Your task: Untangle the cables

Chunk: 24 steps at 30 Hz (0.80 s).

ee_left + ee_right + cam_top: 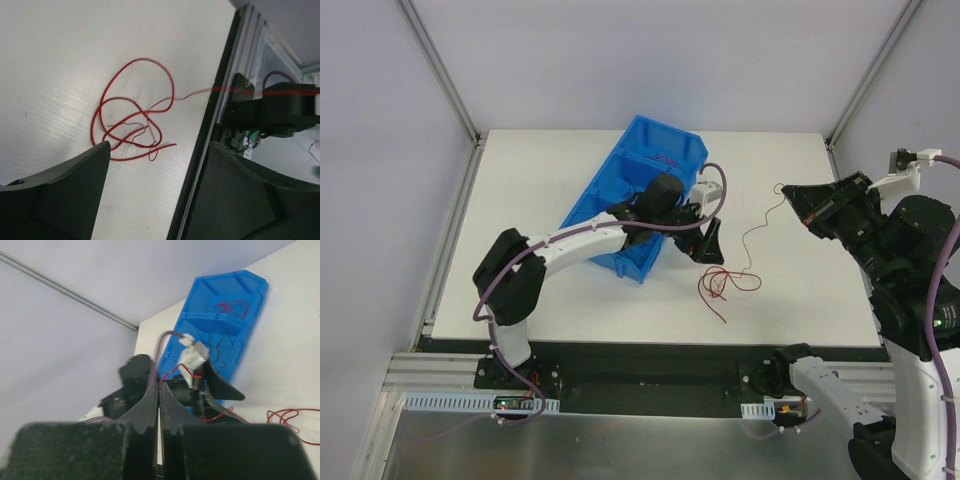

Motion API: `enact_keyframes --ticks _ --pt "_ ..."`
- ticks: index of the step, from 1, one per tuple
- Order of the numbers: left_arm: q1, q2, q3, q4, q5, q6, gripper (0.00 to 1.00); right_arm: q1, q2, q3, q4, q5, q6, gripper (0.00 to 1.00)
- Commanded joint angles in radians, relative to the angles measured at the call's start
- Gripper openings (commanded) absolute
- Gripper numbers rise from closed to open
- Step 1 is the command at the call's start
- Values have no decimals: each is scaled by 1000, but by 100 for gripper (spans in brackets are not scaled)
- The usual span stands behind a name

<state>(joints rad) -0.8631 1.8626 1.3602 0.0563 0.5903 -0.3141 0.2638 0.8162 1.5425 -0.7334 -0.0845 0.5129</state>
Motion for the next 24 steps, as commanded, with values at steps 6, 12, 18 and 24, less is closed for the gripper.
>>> enact_keyframes --ticks 6,12,18,24 --pt "6 -258 116 -52 98 49 85 0 50 80 22 14 -80 0" --pt "3 -329 197 -49 53 52 90 0 77 96 97 -49 -25 0" --pt "-43 -301 255 -41 -6 153 91 2 67 51 157 -112 55 1" --pt "-100 -228 254 22 -12 202 90 2 67 82 169 -146 107 0"
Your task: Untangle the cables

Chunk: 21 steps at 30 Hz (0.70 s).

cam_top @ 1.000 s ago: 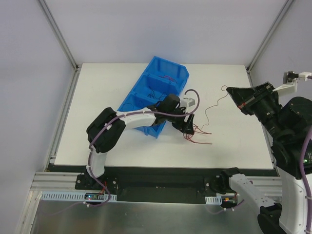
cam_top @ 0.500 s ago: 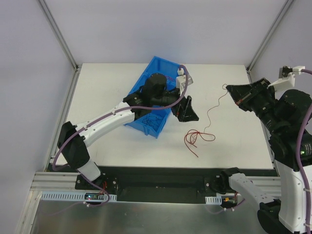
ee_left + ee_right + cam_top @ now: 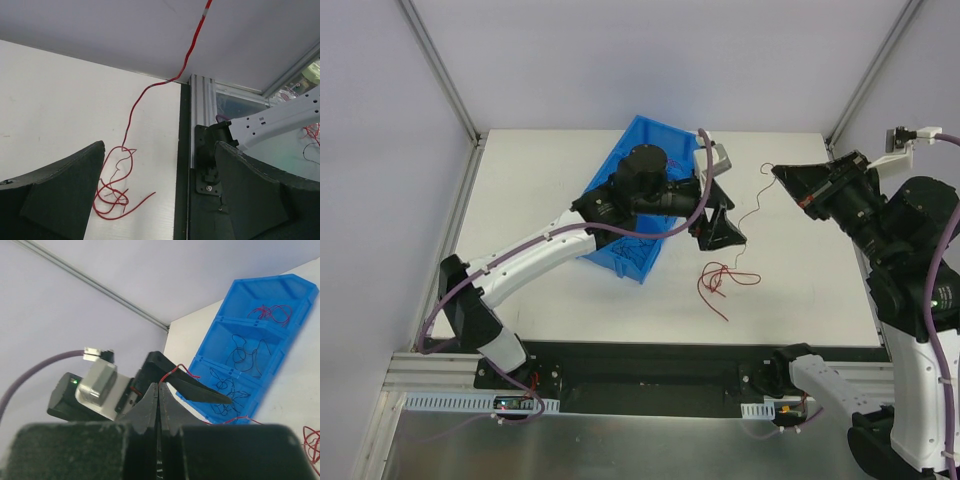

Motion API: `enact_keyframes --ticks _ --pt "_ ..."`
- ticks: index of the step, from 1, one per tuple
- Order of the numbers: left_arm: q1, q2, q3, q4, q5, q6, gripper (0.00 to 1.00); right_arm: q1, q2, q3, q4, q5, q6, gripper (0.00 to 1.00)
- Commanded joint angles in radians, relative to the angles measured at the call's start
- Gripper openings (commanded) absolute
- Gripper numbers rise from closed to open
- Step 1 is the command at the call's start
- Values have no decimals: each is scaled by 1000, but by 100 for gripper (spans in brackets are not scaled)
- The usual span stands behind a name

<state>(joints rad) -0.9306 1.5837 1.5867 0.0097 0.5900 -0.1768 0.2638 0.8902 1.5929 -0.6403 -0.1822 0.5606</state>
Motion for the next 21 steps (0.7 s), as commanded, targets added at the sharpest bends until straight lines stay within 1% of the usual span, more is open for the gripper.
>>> enact_keyframes --ticks 1,4,8,10,11,12,14,18,20,21 --pt "-39 65 30 84 -10 57 90 0 -5 36 82 -52 73 0" --pt "-50 131 24 153 -33 16 87 2 3 71 93 -66 105 0" --pt "-50 255 -27 278 -122 -23 74 0 27 169 108 -68 146 0" --pt "-44 353 -11 270 -174 -33 65 0 52 249 110 -72 154 0" --pt "-39 399 7 254 -171 -32 61 0 68 287 107 -71 162 0" --pt "-37 447 22 227 -174 -26 58 0 81 335 106 -65 162 0" --pt "-25 493 -5 228 -190 -49 56 2 113 433 100 -50 157 0" --pt "-8 487 -102 217 -187 -52 53 2 183 622 102 -17 137 0" --pt "-5 466 -131 193 -182 -33 52 0 205 665 114 -4 127 0" --pt "-5 452 -148 185 -177 -26 52 0 208 659 125 4 119 0"
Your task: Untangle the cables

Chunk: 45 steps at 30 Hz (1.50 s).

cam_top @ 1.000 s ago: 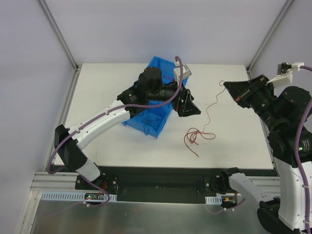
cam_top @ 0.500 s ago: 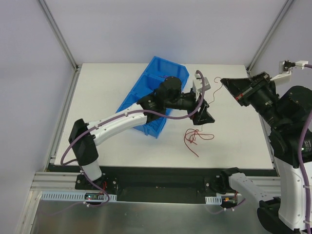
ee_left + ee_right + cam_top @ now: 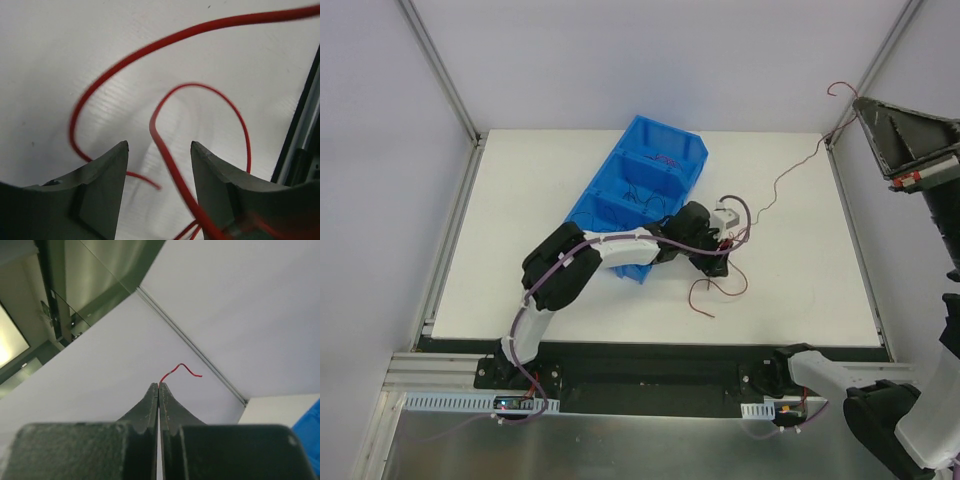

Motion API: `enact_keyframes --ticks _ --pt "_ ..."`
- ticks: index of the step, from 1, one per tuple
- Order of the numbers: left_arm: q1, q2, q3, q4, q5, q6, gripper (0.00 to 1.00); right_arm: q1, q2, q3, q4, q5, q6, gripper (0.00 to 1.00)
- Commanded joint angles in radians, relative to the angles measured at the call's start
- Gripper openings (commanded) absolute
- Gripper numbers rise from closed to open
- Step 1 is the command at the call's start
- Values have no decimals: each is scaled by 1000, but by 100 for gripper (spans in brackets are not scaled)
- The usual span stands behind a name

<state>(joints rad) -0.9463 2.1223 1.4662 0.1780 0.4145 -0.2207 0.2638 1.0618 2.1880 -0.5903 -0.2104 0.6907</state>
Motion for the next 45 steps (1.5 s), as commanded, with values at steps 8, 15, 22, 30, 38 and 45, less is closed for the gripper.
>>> enact_keyframes --ticks 8,15,22,30,38,45 --pt "43 -188 -110 -23 76 37 52 2 108 173 178 91 -89 1" --pt "89 -179 -176 -26 118 20 50 0 182 325 334 181 -137 0" --pt "98 -191 -179 -40 150 20 49 0 138 229 282 284 -295 0" --pt "98 -402 -156 -135 250 61 50 0 -57 -256 103 321 -336 0" --pt "99 -551 -164 -137 343 60 84 0 -129 -419 58 221 -277 0" --pt "70 -486 -8 -124 270 115 85 2 -103 -369 110 118 -194 0"
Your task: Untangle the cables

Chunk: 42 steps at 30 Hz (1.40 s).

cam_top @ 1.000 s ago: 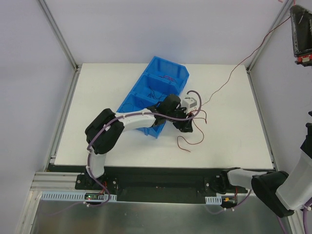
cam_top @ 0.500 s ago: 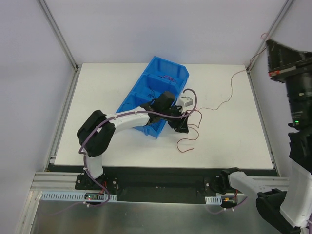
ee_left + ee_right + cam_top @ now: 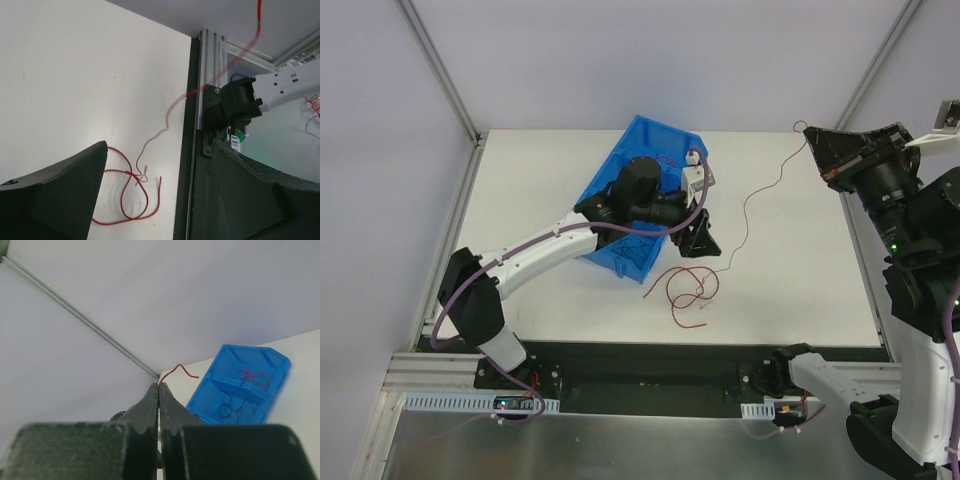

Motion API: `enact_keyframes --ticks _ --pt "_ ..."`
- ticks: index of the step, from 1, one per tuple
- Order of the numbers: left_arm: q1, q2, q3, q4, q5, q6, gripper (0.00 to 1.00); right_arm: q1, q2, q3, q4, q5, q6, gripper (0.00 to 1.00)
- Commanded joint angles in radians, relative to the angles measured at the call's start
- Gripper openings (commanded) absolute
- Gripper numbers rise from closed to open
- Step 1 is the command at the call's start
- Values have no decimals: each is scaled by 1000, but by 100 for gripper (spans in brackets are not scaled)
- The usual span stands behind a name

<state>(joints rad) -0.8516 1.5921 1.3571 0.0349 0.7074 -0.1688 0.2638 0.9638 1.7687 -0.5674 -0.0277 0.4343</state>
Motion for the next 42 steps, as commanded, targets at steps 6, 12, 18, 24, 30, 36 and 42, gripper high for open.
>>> enact_keyframes --ticks 6,12,18,24,30,36,42 --pt "-60 130 135 126 -86 92 84 0 56 164 126 -129 158 0" --pt "-70 244 140 333 -16 -46 78 2 131 323 146 -141 219 0" --pt "-58 438 91 384 -233 -95 43 2 249 603 181 -115 282 0" --pt "-49 510 65 264 -250 -51 34 2 290 793 254 14 175 0" --pt "-44 370 5 160 -260 14 36 0 199 554 219 95 17 0" --pt "-26 136 10 10 -207 31 56 2 110 273 201 153 -138 0" --pt "14 -96 10 -95 -193 37 79 -1 72 91 213 181 -145 0"
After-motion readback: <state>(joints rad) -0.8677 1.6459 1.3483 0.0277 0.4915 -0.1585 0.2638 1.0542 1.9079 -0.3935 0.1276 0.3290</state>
